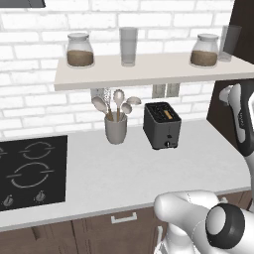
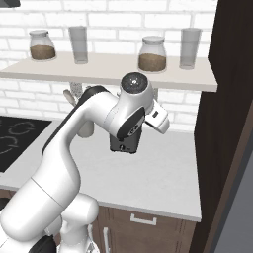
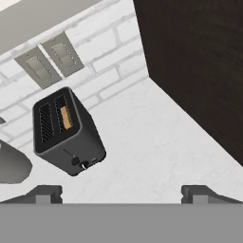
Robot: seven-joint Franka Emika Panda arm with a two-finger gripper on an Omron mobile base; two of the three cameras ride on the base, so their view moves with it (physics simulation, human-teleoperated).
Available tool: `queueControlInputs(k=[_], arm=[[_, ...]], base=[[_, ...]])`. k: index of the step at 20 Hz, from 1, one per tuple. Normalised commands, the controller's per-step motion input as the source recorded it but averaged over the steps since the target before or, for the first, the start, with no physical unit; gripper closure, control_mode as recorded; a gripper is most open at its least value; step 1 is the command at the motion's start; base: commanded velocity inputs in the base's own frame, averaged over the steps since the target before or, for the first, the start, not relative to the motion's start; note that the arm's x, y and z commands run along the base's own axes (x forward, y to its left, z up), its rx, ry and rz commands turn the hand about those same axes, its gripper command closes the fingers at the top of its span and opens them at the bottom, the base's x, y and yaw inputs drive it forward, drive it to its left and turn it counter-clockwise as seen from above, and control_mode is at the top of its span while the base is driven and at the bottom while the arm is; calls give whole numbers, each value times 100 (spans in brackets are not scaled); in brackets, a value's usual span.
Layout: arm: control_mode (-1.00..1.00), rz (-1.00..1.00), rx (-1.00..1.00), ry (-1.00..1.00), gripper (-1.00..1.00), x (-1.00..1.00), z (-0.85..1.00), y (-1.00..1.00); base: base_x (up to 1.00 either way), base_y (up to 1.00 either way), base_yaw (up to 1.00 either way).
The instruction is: Start the toaster. Once the lever pops up, take the bread to the plate on the dining counter.
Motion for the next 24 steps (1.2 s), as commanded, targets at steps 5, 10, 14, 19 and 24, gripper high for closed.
queueControlInputs(k=[5, 10, 14, 19, 24], arm=[[-100, 0, 0, 0, -100, 0, 0, 0], [-100, 0, 0, 0, -100, 0, 0, 0], [-100, 0, 0, 0, -100, 0, 0, 0], [-100, 0, 0, 0, -100, 0, 0, 0], [-100, 0, 0, 0, -100, 0, 0, 0]], base=[[0, 0, 0], [0, 0, 0], [0, 0, 0], [0, 0, 0], [0, 0, 0]])
